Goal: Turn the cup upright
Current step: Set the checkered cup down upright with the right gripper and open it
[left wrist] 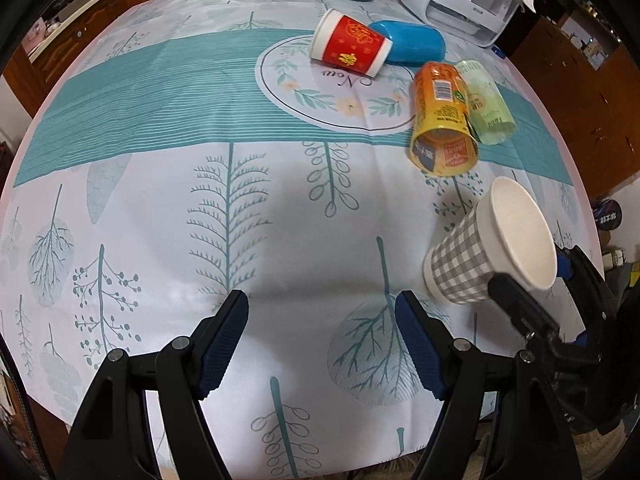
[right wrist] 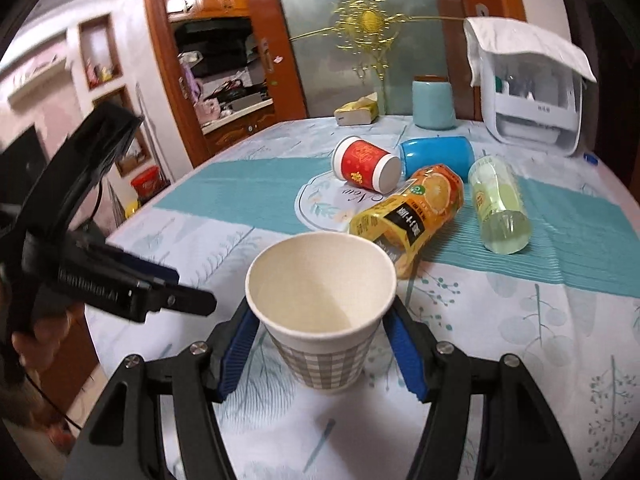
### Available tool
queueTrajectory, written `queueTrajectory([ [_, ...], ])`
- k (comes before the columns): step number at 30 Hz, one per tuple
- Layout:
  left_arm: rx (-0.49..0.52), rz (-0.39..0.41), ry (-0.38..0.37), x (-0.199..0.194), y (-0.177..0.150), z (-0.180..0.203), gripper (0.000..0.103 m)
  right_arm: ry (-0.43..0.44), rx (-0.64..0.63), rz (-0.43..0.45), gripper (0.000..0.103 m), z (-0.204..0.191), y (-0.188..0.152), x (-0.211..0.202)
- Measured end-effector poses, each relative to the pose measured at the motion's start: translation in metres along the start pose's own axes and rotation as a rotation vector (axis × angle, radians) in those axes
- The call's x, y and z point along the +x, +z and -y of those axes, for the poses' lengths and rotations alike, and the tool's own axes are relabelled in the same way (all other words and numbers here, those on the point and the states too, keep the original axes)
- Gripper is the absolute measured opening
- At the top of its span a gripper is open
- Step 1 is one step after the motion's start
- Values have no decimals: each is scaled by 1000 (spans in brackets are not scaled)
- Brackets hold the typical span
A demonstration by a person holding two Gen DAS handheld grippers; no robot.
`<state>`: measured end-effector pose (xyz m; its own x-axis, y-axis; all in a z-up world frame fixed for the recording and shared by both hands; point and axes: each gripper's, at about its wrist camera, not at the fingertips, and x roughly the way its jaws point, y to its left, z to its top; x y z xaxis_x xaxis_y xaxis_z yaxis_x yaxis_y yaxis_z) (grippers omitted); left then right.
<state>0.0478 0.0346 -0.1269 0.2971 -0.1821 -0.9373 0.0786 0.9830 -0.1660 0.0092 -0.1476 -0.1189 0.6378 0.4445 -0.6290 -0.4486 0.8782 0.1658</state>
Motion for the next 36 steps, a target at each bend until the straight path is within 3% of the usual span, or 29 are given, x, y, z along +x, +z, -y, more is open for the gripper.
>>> queueTrajectory([
  [8, 18, 9, 19, -6, -8, 6, 74, -33, -40, -31, 66, -11, -7, -3],
  [12, 23, 7, 29, -8, -11, 7, 74, -42, -40, -30, 77, -14, -8, -4],
  [24, 80, 76, 76, -25, -32, 29, 74, -49, 16, -57, 77, -16, -14, -31],
  [33, 79, 178, 127, -51, -57, 55, 75, -195, 154, -113, 77, -7, -10, -63],
  [36, 83, 217, 144, -60, -60, 66, 84, -222, 197, -124, 77, -5, -6, -76],
])
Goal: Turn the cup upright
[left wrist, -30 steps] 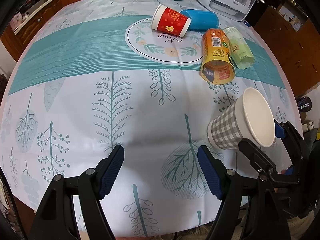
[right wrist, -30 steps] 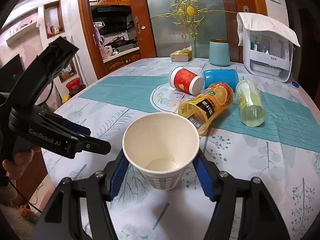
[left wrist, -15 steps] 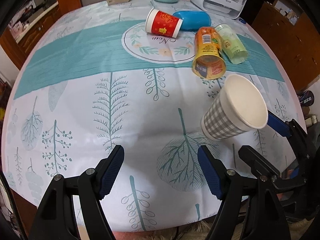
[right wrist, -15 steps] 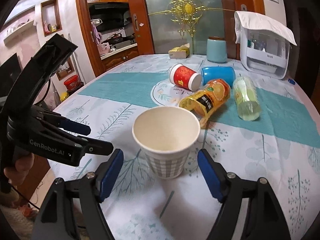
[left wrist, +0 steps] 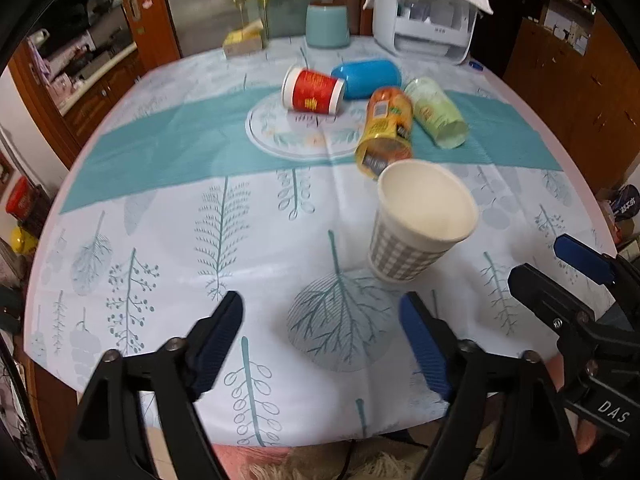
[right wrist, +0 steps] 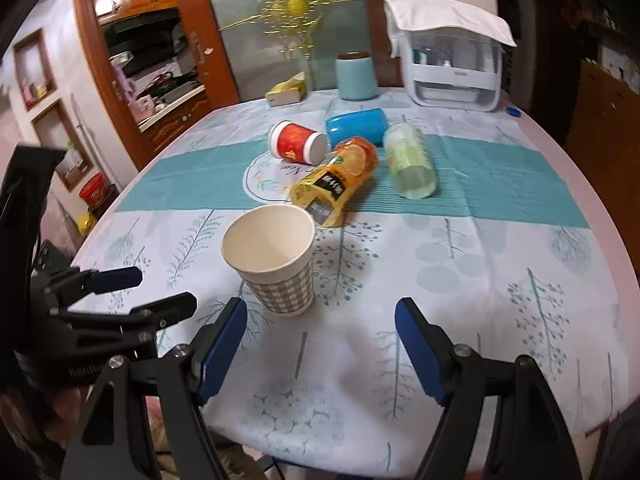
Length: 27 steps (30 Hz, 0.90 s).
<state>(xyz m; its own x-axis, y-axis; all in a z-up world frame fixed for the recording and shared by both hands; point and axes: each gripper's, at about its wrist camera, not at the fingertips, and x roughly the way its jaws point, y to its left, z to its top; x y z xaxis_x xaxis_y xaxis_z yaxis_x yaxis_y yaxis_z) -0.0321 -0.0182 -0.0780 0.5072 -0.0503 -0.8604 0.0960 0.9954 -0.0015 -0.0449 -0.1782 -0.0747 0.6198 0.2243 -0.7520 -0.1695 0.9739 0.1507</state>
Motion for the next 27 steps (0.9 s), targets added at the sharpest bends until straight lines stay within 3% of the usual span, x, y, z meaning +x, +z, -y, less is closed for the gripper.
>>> queueTrajectory([
  [5, -1, 63, 41, -20, 4, 13, 85, -64, 13, -2, 77, -1, 7, -18],
  [13, -39, 93, 51, -36, 16, 15, 85, -108, 11, 36, 77, -2, 21, -37],
  [27, -76, 66, 61, -32, 22, 11, 85, -101, 20, 10, 77, -1, 28, -35],
])
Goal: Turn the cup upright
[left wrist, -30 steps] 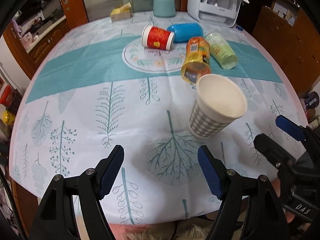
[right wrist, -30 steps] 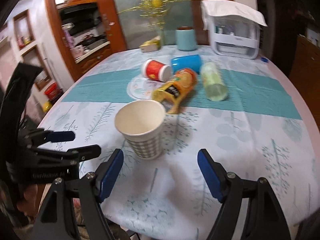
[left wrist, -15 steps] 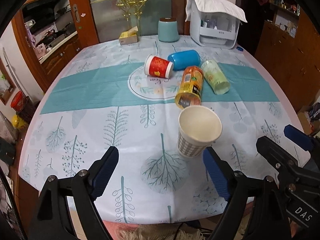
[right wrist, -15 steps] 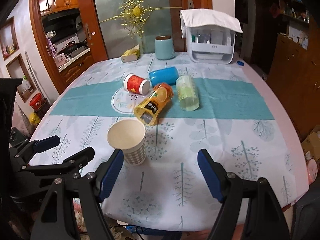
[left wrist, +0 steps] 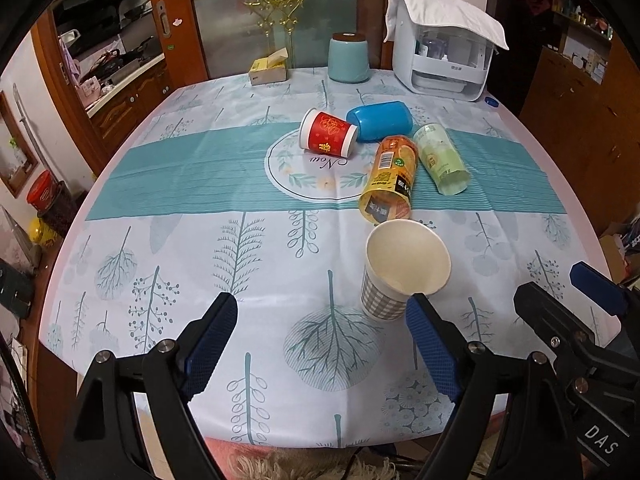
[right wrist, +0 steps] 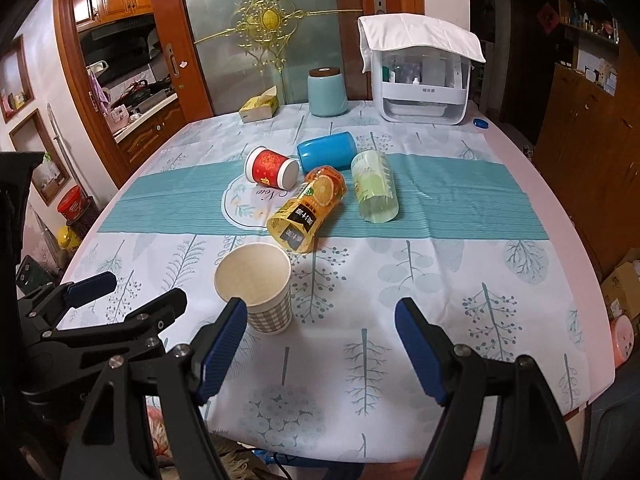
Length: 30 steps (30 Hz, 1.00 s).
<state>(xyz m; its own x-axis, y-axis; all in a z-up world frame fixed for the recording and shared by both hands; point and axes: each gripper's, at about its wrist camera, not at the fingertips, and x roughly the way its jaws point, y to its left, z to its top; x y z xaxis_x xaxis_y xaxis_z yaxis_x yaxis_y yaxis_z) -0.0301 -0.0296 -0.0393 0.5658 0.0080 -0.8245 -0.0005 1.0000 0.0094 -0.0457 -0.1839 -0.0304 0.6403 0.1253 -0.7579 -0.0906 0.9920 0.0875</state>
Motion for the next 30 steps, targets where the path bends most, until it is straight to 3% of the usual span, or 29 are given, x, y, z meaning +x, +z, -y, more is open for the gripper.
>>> queueTrajectory([
  [30, -7, -42, -7, 17, 2, -2, 85, 2, 19, -18, 77, 6, 1, 15],
])
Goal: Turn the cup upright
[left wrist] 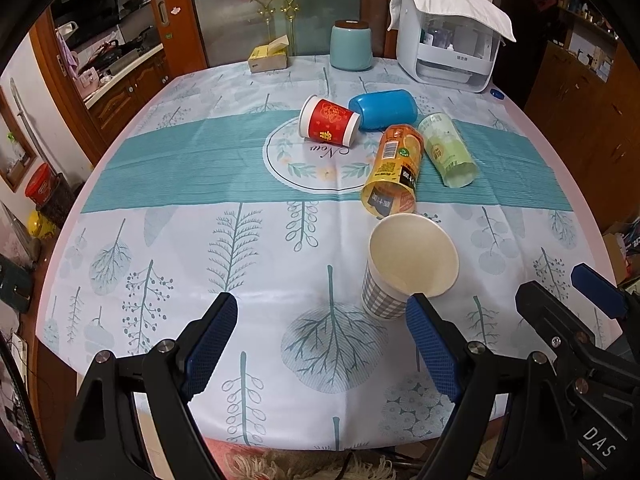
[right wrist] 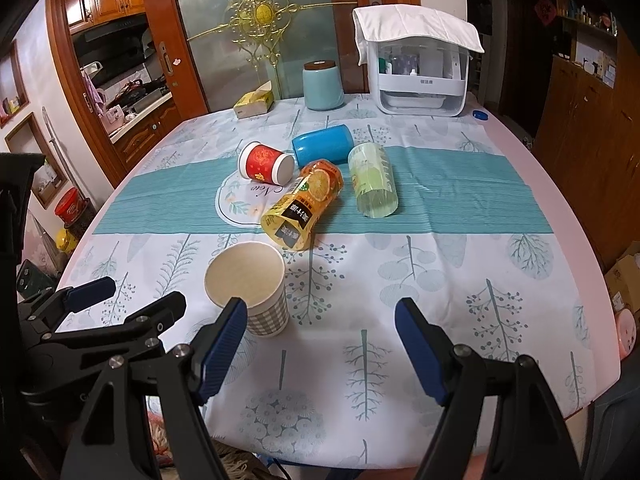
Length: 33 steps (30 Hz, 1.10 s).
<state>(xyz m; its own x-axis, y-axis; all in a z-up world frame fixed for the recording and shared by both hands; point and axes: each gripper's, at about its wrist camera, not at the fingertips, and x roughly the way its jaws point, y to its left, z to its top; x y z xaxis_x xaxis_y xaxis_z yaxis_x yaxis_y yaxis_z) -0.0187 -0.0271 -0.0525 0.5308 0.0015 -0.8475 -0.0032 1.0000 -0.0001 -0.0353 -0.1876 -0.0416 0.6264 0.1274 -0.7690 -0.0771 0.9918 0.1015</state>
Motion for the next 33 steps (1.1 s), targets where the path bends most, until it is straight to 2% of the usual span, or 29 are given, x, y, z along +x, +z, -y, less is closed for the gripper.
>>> queueTrajectory([
  [33, 3, -9, 8, 4, -3, 0, 85, -7, 4, -10, 77, 0, -2, 4],
])
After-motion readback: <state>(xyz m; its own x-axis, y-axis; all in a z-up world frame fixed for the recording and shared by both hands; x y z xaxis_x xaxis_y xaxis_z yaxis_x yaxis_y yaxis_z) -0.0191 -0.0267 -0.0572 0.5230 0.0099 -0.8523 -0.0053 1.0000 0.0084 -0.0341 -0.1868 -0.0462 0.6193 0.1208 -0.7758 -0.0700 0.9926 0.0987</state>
